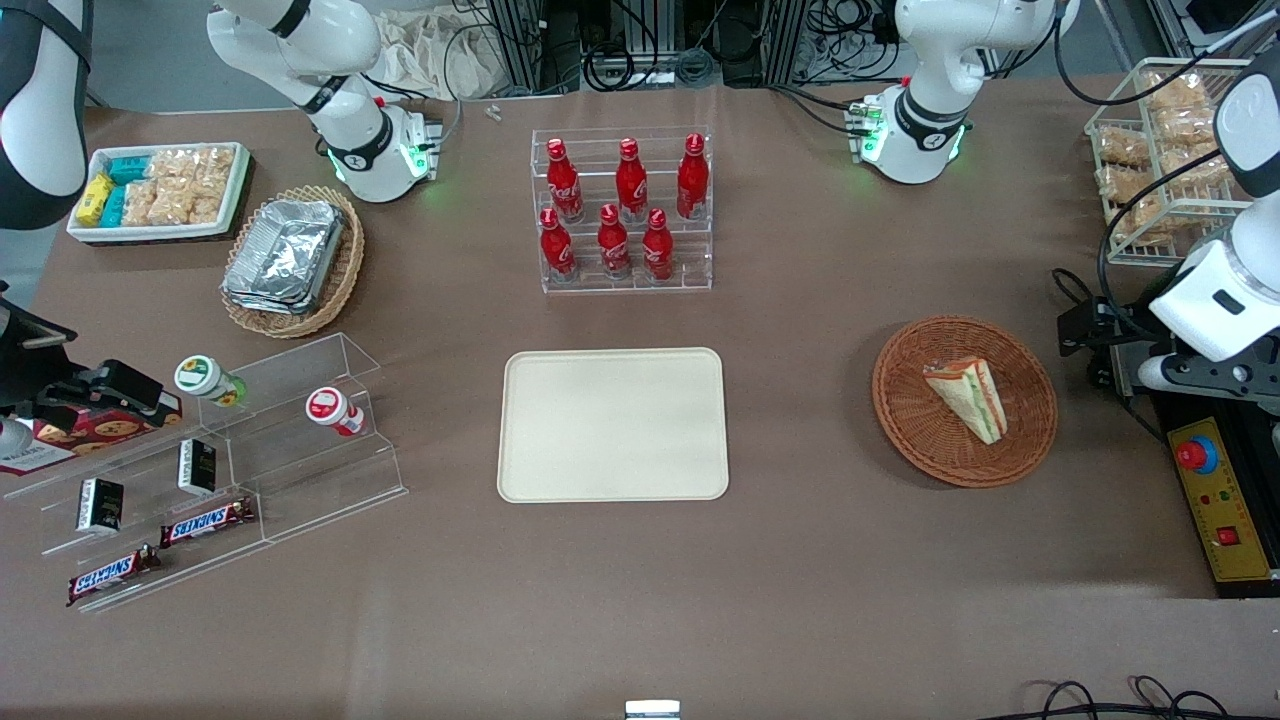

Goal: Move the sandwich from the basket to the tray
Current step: 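Move the left gripper over the wrapped sandwich in the wicker basket, then lower the left gripper and close it on the wrapped sandwich, then lift the sandwich up out of the basket with the left gripper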

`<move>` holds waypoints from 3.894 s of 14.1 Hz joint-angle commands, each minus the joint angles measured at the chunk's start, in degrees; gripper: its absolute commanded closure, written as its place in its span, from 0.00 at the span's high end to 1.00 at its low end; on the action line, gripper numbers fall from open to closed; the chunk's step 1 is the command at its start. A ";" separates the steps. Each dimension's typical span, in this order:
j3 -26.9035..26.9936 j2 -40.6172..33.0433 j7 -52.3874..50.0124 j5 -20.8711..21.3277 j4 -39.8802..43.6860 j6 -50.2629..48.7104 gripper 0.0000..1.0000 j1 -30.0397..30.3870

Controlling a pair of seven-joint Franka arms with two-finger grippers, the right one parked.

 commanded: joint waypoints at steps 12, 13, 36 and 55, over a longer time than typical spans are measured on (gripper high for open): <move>0.59 -4.84 -12.26 0.24 -25.71 14.81 1.00 0.38; 1.20 -5.11 -16.31 0.24 -29.68 19.03 1.00 0.82; 1.38 8.95 -50.09 0.68 -37.99 41.75 0.00 -2.25; -1.34 7.98 -39.57 -6.15 8.66 -10.53 0.00 -3.04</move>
